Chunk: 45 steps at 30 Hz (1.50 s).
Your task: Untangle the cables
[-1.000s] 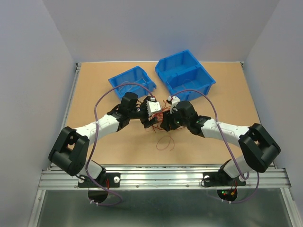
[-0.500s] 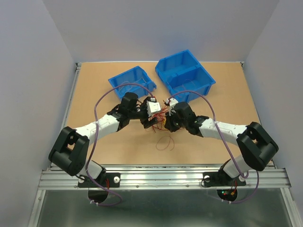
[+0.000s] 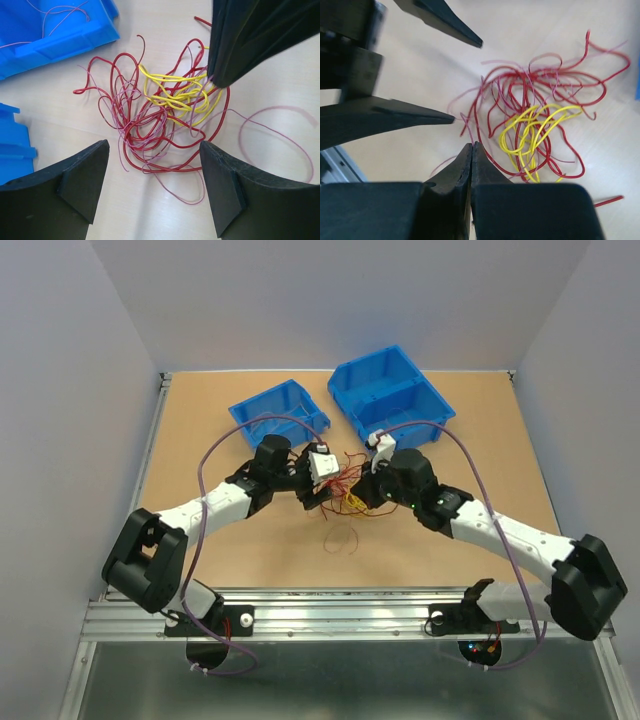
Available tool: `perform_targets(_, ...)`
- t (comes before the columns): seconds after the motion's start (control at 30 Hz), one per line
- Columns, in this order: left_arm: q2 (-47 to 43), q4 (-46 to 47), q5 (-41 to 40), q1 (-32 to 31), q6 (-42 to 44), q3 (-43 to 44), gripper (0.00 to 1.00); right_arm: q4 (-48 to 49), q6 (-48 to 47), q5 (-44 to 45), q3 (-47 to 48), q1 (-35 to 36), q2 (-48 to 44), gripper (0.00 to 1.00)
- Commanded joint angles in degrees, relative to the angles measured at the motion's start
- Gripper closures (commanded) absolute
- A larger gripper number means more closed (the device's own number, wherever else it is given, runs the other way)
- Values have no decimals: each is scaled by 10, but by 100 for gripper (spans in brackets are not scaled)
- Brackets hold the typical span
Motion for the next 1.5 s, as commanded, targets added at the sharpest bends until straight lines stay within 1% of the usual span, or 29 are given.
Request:
perform_targets(0.0,-51,55,-11,12,-31,-5,16,9,13,6,32,5,-71,99)
perform_targets(0.1,-75,115,-15,35,-68,-28,16,-17,29,0,74,5,-98,100)
perform_targets(0.23,-83,135,29,88,-114,-25,16,-36,42,14,153,5,-105,99)
perform_targets(0.3,-76,138,68,113,-130,-18,16,-44,48,21,206,5,-100,99)
perform_targets(0.37,-65,138,81,122,-134,-13,16,-46,49,26,243,5,-92,100)
perform_targets(0.4,-62,138,84,128,-134,-10,16,-49,49,31,280,5,-89,100)
perform_targets(0.47,-55,138,88,129,-132,-9,16,-51,50,35,323,5,-74,99)
perform_targets(0.5,-53,137,89,129,-130,-9,16,-51,51,37,363,5,-69,100)
perform_targets(0.57,-49,139,89,129,-127,-8,16,-51,51,61,400,5,-57,99)
perform_targets(0.6,-48,140,88,129,-127,-9,16,-51,49,70,439,5,-44,99)
perform_targets(0.63,-47,141,91,130,-127,-8,16,-50,47,100,455,5,-39,99)
perform_targets(0.67,-44,141,91,130,-128,-8,16,-50,41,113,473,5,-32,99)
perform_targets(0.7,-42,142,92,130,-128,-7,16,-49,34,140,505,5,-17,99)
perform_targets(0.83,-37,141,93,130,-128,-6,16,-48,17,195,573,5,23,99)
perform_targets(0.93,-31,142,95,131,-130,-4,16,-44,5,220,646,5,49,99)
perform_targets(1.03,-25,143,95,130,-131,-3,16,-31,-10,244,680,5,65,99)
perform_targets(1.1,-23,143,93,130,-132,-2,16,-4,-30,279,699,6,79,99)
perform_targets(1.17,-21,143,91,130,-133,-2,16,2,-46,318,718,5,92,100)
perform_targets(1.2,-21,143,90,130,-133,-1,16,28,-62,330,741,5,108,100)
perform_targets(1.23,-21,142,89,130,-134,-1,16,31,-71,344,756,5,118,100)
perform_targets(1.33,-22,144,95,130,-136,-2,16,50,-88,330,777,5,132,99)
perform_targets(1.47,-13,148,113,130,-141,2,16,98,-69,289,734,5,110,99)
